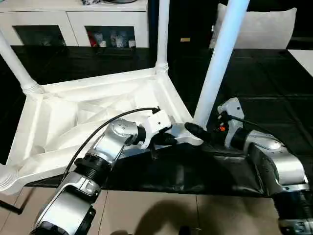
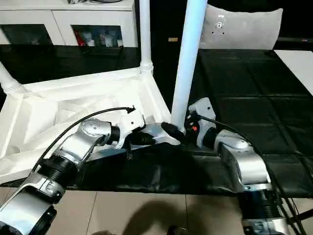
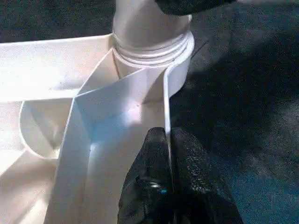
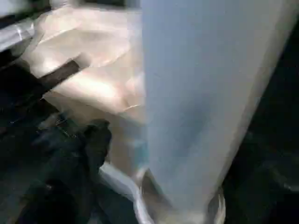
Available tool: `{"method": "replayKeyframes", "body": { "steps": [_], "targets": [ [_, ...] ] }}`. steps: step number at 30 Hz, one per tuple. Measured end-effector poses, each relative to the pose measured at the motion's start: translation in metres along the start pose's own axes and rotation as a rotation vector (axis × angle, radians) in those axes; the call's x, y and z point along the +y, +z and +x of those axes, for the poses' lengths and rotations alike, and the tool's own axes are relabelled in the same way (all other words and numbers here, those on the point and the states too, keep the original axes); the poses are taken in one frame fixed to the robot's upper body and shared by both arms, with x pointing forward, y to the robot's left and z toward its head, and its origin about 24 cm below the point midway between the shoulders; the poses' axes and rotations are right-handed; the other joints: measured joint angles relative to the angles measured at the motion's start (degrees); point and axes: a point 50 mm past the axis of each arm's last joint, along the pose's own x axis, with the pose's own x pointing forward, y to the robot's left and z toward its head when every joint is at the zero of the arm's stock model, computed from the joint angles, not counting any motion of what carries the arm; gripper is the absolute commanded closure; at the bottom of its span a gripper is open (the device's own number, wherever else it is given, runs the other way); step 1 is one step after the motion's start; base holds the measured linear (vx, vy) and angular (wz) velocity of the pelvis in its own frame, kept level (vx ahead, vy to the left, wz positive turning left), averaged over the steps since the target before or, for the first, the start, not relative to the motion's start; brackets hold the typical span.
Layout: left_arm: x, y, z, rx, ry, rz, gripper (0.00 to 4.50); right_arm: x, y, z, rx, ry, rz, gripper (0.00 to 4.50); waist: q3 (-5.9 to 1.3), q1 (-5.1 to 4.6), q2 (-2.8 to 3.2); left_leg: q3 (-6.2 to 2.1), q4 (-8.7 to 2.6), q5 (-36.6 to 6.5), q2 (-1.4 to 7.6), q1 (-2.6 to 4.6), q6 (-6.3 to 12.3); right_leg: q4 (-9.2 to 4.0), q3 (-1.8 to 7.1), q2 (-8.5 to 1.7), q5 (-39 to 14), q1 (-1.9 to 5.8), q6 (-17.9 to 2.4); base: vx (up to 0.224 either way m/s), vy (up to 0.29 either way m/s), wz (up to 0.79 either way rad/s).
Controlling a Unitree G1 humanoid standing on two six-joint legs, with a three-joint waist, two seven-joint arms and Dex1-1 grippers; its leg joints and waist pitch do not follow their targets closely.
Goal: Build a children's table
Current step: Rotate leg to tighten
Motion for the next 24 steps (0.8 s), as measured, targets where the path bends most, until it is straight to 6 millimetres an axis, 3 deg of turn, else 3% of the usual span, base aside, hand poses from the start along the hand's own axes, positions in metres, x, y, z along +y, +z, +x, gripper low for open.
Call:
{"method": "replayKeyframes", "body": {
  "steps": [2, 5, 8, 10, 19, 24],
  "targets": [
    [-0.004, -0.01, -0.015, 0.018, -0.081, 0.027, 4.5, 0.0, -0.004, -0.017, 0.045, 0.098, -0.008, 1.01, 0.01, 0.22, -0.02, 0.05, -0.05, -0.02, 0.02, 0.09, 0.04, 0.19, 0.0, 0.02, -0.09, 0.0, -0.11, 0.0, 0.0, 0.0],
    [-0.002, -0.011, -0.024, 0.054, -0.109, 0.064, 4.5, 0.006, -0.004, -0.013, 0.04, 0.183, -0.012, 1.33, 0.0, 0.64, -0.01, 0.16, 0.18, 0.0, 0.01, 0.15, 0.02, 0.44, 0.0, -0.02, -0.16, 0.02, -0.06, 0.0, 0.0, 0.0],
    [-0.007, -0.009, -0.019, 0.059, -0.185, 0.098, 4.5, 0.01, -0.007, -0.01, 0.05, 0.241, -0.015, 1.47, 0.01, 1.26, -0.04, 0.24, 0.37, 0.0, -0.01, 0.18, 0.0, 0.44, 0.29, -0.03, -0.14, 0.08, -0.02, 0.0, 0.0, 0.0],
    [-0.009, -0.008, -0.018, 0.059, -0.199, 0.108, 4.5, 0.011, -0.009, -0.01, 0.051, 0.259, -0.011, 1.83, 0.03, 1.34, -0.07, 0.3, 0.41, 0.01, 0.0, 0.21, 0.0, 0.44, 0.5, -0.03, -0.12, 0.07, 0.01, 0.0, 0.0, 0.0],
    [-0.011, -0.008, -0.02, 0.057, -0.236, 0.124, 4.5, 0.016, -0.01, -0.01, 0.061, 0.338, -0.016, 2.55, 0.03, 1.7, -0.07, 0.39, 0.35, 0.0, 0.01, 0.21, 0.0, 0.63, 0.5, 0.01, -0.14, -0.01, 0.07, 0.0, 0.0, 0.0],
    [-0.011, -0.008, -0.02, 0.057, -0.236, 0.124, 4.5, 0.015, -0.011, -0.01, 0.056, 0.34, -0.007, 2.6, 0.03, 1.68, -0.08, 0.4, 0.37, 0.0, 0.01, 0.21, 0.0, 0.63, 0.52, 0.0, -0.14, 0.0, 0.07, 0.0, 0.0, 0.0]
  ]
}}
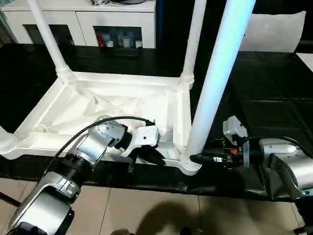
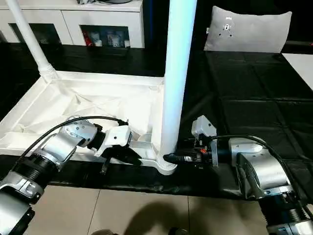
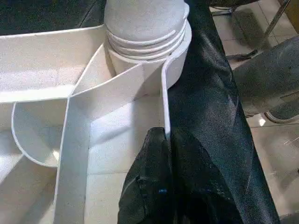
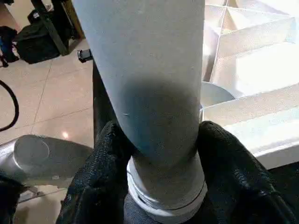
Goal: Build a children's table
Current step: Rotate leg to tighten
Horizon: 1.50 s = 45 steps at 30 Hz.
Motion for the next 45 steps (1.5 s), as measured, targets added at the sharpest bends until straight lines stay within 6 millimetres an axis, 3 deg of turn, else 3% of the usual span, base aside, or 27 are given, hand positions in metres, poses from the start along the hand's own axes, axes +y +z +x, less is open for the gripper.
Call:
{"method": "replayKeyframes", "body": {
  "steps": [6, 9, 16, 20, 21, 23, 27, 29, 34, 41, 45],
  "targets": [
    [0.002, 0.001, 0.003, -0.019, 0.023, -0.05, 4.5, 0.0, -0.004, 0.001, -0.041, -0.043, 0.054, 2.61, 0.0, -0.08, 0.0, 0.01, 0.02, 0.02, 0.0, 0.04, -0.02, 0.01, 0.01, 0.0, 0.0, 0.03, -0.01, 0.0, 0.0, 0.0],
    [0.008, 0.001, 0.004, -0.036, 0.117, -0.122, 4.5, -0.005, -0.003, 0.008, -0.095, -0.168, 0.103, 2.61, 0.0, -0.38, -0.01, 0.04, 0.04, 0.16, 0.0, 0.1, -0.26, 0.01, 0.01, 0.0, 0.01, 0.08, -0.01, 0.0, 0.0, 0.0],
    [0.027, 0.013, 0.025, -0.068, 0.366, -0.3, 4.5, -0.026, 0.005, 0.028, -0.158, -0.572, 0.214, 2.61, 0.08, -4.35, -0.13, -0.11, 0.05, 0.18, 0.0, -0.02, -0.46, -0.33, -0.08, 0.02, 0.06, 0.05, 0.05, 0.0, 0.0, 0.0],
    [0.034, 0.021, 0.037, -0.09, 0.464, -0.36, 4.5, -0.033, 0.012, 0.039, -0.188, -0.758, 0.284, 2.61, 0.09, -5.11, -0.15, -0.1, -0.07, 0.26, 0.0, -0.07, -0.29, -0.33, -0.16, 0.08, 0.08, 0.03, 0.03, 0.0, 0.0, 0.0],
    [0.035, 0.022, 0.038, -0.097, 0.488, -0.373, 4.5, -0.034, 0.014, 0.043, -0.203, -0.801, 0.3, 2.61, 0.09, -5.13, -0.15, -0.11, -0.1, 0.26, 0.01, -0.09, -0.29, -0.32, -0.19, 0.09, 0.09, -0.01, 0.01, 0.0, 0.0, 0.0],
    [0.036, 0.025, 0.041, -0.105, 0.514, -0.385, 4.5, -0.036, 0.016, 0.046, -0.217, -0.851, 0.3, 1.91, 0.09, -4.99, -0.16, -0.15, -0.24, 0.25, 0.01, -0.12, -0.28, -0.32, -0.22, 0.09, 0.1, -0.02, 0.0, 0.0, 0.0, 0.0],
    [0.037, 0.027, 0.043, -0.113, 0.52, -0.383, 4.5, -0.035, 0.016, 0.049, -0.249, -0.855, 0.28, 1.77, 0.09, -4.69, -0.16, -0.27, -0.33, 0.13, 0.0, -0.25, -0.1, -0.33, -0.19, 0.07, 0.05, -0.16, 0.02, 0.0, 0.0, 0.0],
    [0.036, 0.028, 0.042, -0.114, 0.513, -0.374, 4.5, -0.035, 0.015, 0.046, -0.249, -0.843, 0.264, 1.46, 0.09, -4.6, -0.16, -0.26, -0.32, 0.08, -0.02, -0.29, -0.02, -0.33, -0.15, 0.03, 0.06, -0.2, -0.01, 0.0, 0.0, 0.0],
    [0.033, 0.025, 0.038, -0.104, 0.464, -0.324, 4.5, -0.032, 0.009, 0.036, -0.213, -0.76, 0.198, 1.06, 0.1, -4.15, -0.14, -0.22, -0.26, 0.07, -0.01, -0.24, 0.02, -0.25, -0.13, 0.03, 0.07, -0.21, -0.01, 0.0, 0.0, 0.0],
    [0.017, 0.014, 0.029, -0.098, 0.28, -0.192, 4.5, -0.028, 0.008, 0.011, -0.151, -0.571, 0.039, 0.53, 0.11, -1.77, -0.13, -0.08, -0.09, 0.09, 0.01, -0.11, 0.0, -0.16, -0.1, 0.0, 0.08, 0.0, -0.03, 0.0, 0.0, 0.0],
    [0.011, 0.009, 0.021, -0.087, 0.194, -0.149, 4.5, -0.021, 0.003, 0.004, -0.095, -0.422, 0.004, 0.31, 0.11, -1.35, -0.13, -0.1, -0.04, 0.09, -0.01, -0.11, 0.0, -0.16, 0.02, -0.03, 0.08, 0.05, -0.02, 0.0, 0.0, 0.0]
  ]
}}
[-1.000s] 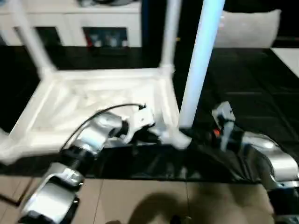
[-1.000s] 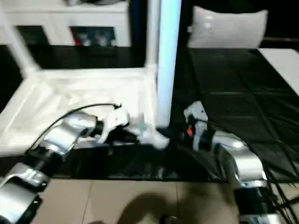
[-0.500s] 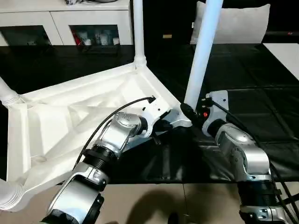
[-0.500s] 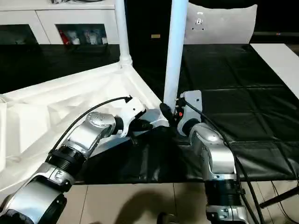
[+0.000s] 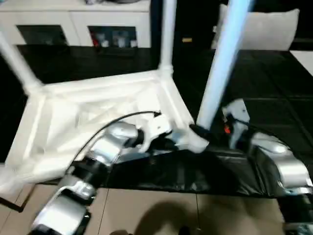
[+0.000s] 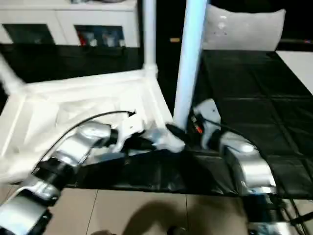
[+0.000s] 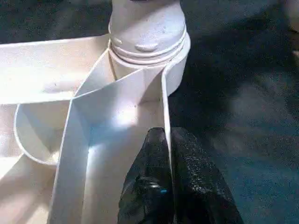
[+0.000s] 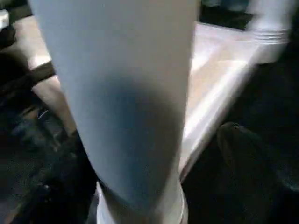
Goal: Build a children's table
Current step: Rotate leg to tighten
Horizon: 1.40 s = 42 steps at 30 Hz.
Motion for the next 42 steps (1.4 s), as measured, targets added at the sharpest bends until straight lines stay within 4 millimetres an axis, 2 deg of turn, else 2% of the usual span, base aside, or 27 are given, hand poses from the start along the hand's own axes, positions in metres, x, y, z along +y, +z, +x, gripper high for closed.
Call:
{"method": "replayKeyframes", "body": {
  "steps": [10, 14, 27, 29, 33, 37, 42],
  "targets": [
    [-0.005, -0.006, -0.016, 0.053, -0.156, 0.106, 4.5, 0.007, -0.003, -0.014, 0.047, 0.293, -0.082, 0.31, 0.02, 1.21, -0.03, 0.12, 0.03, 0.0, 0.03, 0.05, 0.0, 0.18, 0.02, 0.01, -0.02, -0.03, 0.02, 0.0, 0.0, 0.0],
    [-0.005, -0.008, -0.022, 0.076, -0.203, 0.132, 4.5, 0.01, -0.006, -0.017, 0.061, 0.38, -0.045, 0.68, 0.05, 1.41, -0.11, 0.12, 0.1, 0.01, 0.04, 0.05, 0.0, 0.21, 0.04, 0.0, -0.02, 0.0, 0.02, 0.0, 0.0, 0.0],
    [-0.004, -0.008, -0.023, 0.08, -0.224, 0.135, 4.5, 0.011, -0.009, -0.018, 0.076, 0.454, -0.023, 1.67, 0.14, 1.44, -0.27, 0.15, 0.1, 0.0, 0.05, 0.03, 0.0, 0.21, 0.04, 0.0, -0.03, -0.02, 0.04, 0.0, 0.0, 0.0],
    [-0.004, -0.008, -0.023, 0.08, -0.224, 0.135, 4.5, 0.011, -0.009, -0.017, 0.079, 0.458, -0.022, 1.98, 0.14, 1.44, -0.27, 0.15, 0.1, 0.01, 0.05, 0.04, 0.0, 0.21, 0.04, 0.0, -0.03, -0.02, 0.04, 0.0, 0.0, 0.0],
    [-0.004, -0.008, -0.023, 0.08, -0.226, 0.135, 4.5, 0.013, -0.01, -0.015, 0.08, 0.474, -0.018, 2.28, 0.14, 1.44, -0.27, 0.15, 0.1, 0.0, 0.05, 0.03, 0.0, 0.21, 0.04, 0.0, -0.03, -0.02, 0.05, 0.0, 0.0, 0.0],
    [-0.005, -0.008, -0.023, 0.08, -0.227, 0.135, 4.5, 0.014, -0.011, -0.015, 0.083, 0.475, -0.009, 2.53, 0.14, 1.43, -0.27, 0.14, 0.1, 0.0, 0.05, 0.04, 0.0, 0.21, 0.04, 0.0, -0.03, -0.02, 0.05, 0.0, 0.0, 0.0],
    [-0.005, -0.008, -0.023, 0.079, -0.234, 0.13, 4.5, 0.015, -0.011, -0.016, 0.083, 0.478, 0.004, 2.58, 0.14, 1.48, -0.27, 0.16, 0.1, 0.0, 0.05, 0.04, 0.0, 0.21, 0.04, 0.0, -0.04, -0.01, 0.06, 0.0, 0.0, 0.0]
  ]
}}
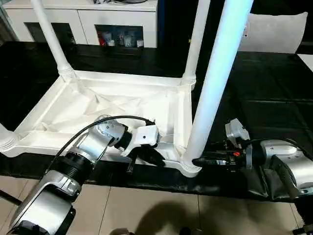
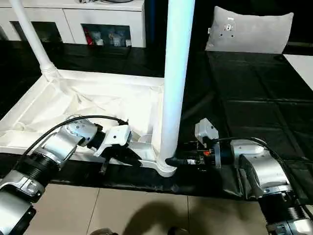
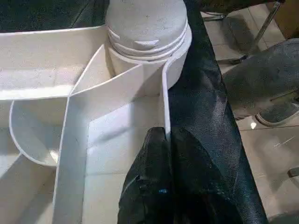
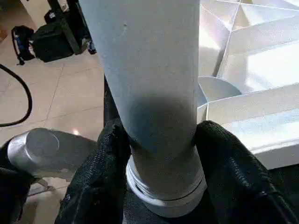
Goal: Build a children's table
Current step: Rotate leg to tighten
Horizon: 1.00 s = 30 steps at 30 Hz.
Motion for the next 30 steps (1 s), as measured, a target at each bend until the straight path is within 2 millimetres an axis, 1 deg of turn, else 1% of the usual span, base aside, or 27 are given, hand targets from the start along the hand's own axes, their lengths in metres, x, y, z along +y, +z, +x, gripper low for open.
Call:
{"method": "replayKeyframes", "body": {
  "steps": [4, 9, 11, 13, 14, 17, 19, 21, 24, 25, 27, 28, 29, 30],
  "targets": [
    [0.0, 0.0, 0.003, -0.016, -0.008, -0.032, 4.5, 0.005, -0.004, 0.0, -0.03, -0.021, 0.037, 2.59, 0.0, 0.15, 0.0, 0.01, -0.01, 0.0, -0.01, 0.02, 0.0, -0.01, 0.0, -0.01, -0.01, 0.03, 0.02, 0.0, 0.0, 0.0],
    [0.005, 0.0, 0.005, -0.025, 0.084, -0.107, 4.5, 0.004, -0.008, 0.003, -0.074, -0.146, 0.109, 2.59, 0.01, -0.28, -0.02, 0.01, 0.02, 0.1, -0.03, 0.14, -0.24, -0.01, 0.03, -0.01, -0.01, 0.12, 0.01, 0.0, 0.0, 0.0],
    [0.011, -0.001, 0.005, -0.024, 0.18, -0.167, 4.5, -0.002, -0.008, 0.01, -0.117, -0.284, 0.159, 2.63, 0.05, -1.27, -0.08, -0.01, 0.01, 0.09, -0.03, 0.21, -0.48, -0.03, 0.0, 0.02, 0.0, 0.13, 0.02, 0.0, 0.0, 0.0],
    [0.019, 0.002, 0.009, -0.028, 0.286, -0.222, 4.5, -0.01, -0.007, 0.019, -0.154, -0.437, 0.2, 2.68, 0.08, -2.76, -0.1, -0.06, -0.02, 0.17, -0.02, 0.19, -0.63, -0.25, -0.09, 0.04, 0.0, 0.12, 0.02, 0.0, 0.0, 0.0],
    [0.022, 0.005, 0.012, -0.033, 0.317, -0.239, 4.5, -0.013, -0.006, 0.022, -0.163, -0.493, 0.21, 2.83, 0.08, -3.47, -0.08, -0.14, -0.03, 0.17, -0.02, 0.09, -0.63, -0.42, -0.18, 0.03, 0.01, 0.11, 0.03, 0.0, 0.0, 0.0],
    [0.03, 0.013, 0.023, -0.056, 0.406, -0.292, 4.5, -0.022, -0.001, 0.028, -0.171, -0.64, 0.225, 3.05, 0.08, -4.84, -0.07, -0.31, -0.12, 0.18, 0.01, -0.12, -0.62, -1.05, -0.46, 0.05, 0.04, 0.15, 0.06, 0.0, 0.0, 0.0],
    [0.034, 0.016, 0.031, -0.076, 0.469, -0.326, 4.5, -0.027, 0.001, 0.033, -0.185, -0.731, 0.242, 3.13, 0.08, -5.28, -0.07, -0.31, -0.12, 0.15, -0.04, -0.13, -0.53, -1.06, -0.4, 0.04, 0.08, 0.19, 0.05, 0.0, 0.0, 0.0],
    [0.038, 0.02, 0.036, -0.087, 0.53, -0.353, 4.5, -0.031, 0.005, 0.042, -0.211, -0.811, 0.279, 3.13, 0.08, -5.39, -0.07, -0.32, -0.17, 0.19, -0.03, -0.15, -0.45, -1.05, -0.41, 0.04, 0.17, 0.17, 0.02, 0.0, 0.0, 0.0],
    [0.041, 0.024, 0.041, -0.093, 0.585, -0.363, 4.5, -0.034, 0.009, 0.051, -0.242, -0.896, 0.3, 3.13, 0.08, -5.04, -0.07, -0.36, -0.41, 0.3, -0.03, -0.12, -0.25, -0.97, -0.43, 0.05, 0.23, 0.15, 0.0, 0.0, 0.0, 0.0],
    [0.042, 0.025, 0.042, -0.092, 0.601, -0.362, 4.5, -0.035, 0.009, 0.053, -0.266, -0.919, 0.314, 2.86, 0.08, -4.93, -0.07, -0.35, -0.44, 0.27, -0.04, -0.14, -0.2, -0.92, -0.44, 0.05, 0.24, 0.12, -0.02, 0.0, 0.0, 0.0],
    [0.043, 0.028, 0.043, -0.088, 0.613, -0.358, 4.5, -0.035, 0.011, 0.056, -0.295, -0.948, 0.322, 2.86, 0.07, -4.68, -0.02, -0.42, -0.53, 0.21, -0.04, -0.2, -0.13, -0.86, -0.43, 0.05, 0.25, 0.01, -0.03, 0.0, 0.0, 0.0],
    [0.043, 0.029, 0.043, -0.089, 0.614, -0.357, 4.5, -0.035, 0.011, 0.055, -0.3, -0.954, 0.319, 2.75, 0.07, -4.54, -0.01, -0.45, -0.59, 0.16, -0.05, -0.22, -0.07, -0.86, -0.42, 0.05, 0.23, -0.01, -0.02, 0.0, 0.0, 0.0],
    [0.043, 0.03, 0.044, -0.089, 0.614, -0.352, 4.5, -0.035, 0.012, 0.054, -0.302, -0.958, 0.314, 2.75, 0.1, -4.39, 0.1, -0.46, -0.59, 0.13, -0.04, -0.24, -0.03, -0.85, -0.42, 0.06, 0.24, -0.03, -0.05, 0.0, 0.0, 0.0],
    [0.043, 0.031, 0.044, -0.087, 0.613, -0.345, 4.5, -0.035, 0.012, 0.053, -0.302, -0.962, 0.307, 2.5, 0.13, -4.26, 0.18, -0.45, -0.59, 0.1, -0.05, -0.24, 0.01, -0.85, -0.4, 0.05, 0.28, -0.03, -0.13, 0.0, 0.0, 0.0]
  ]
}}
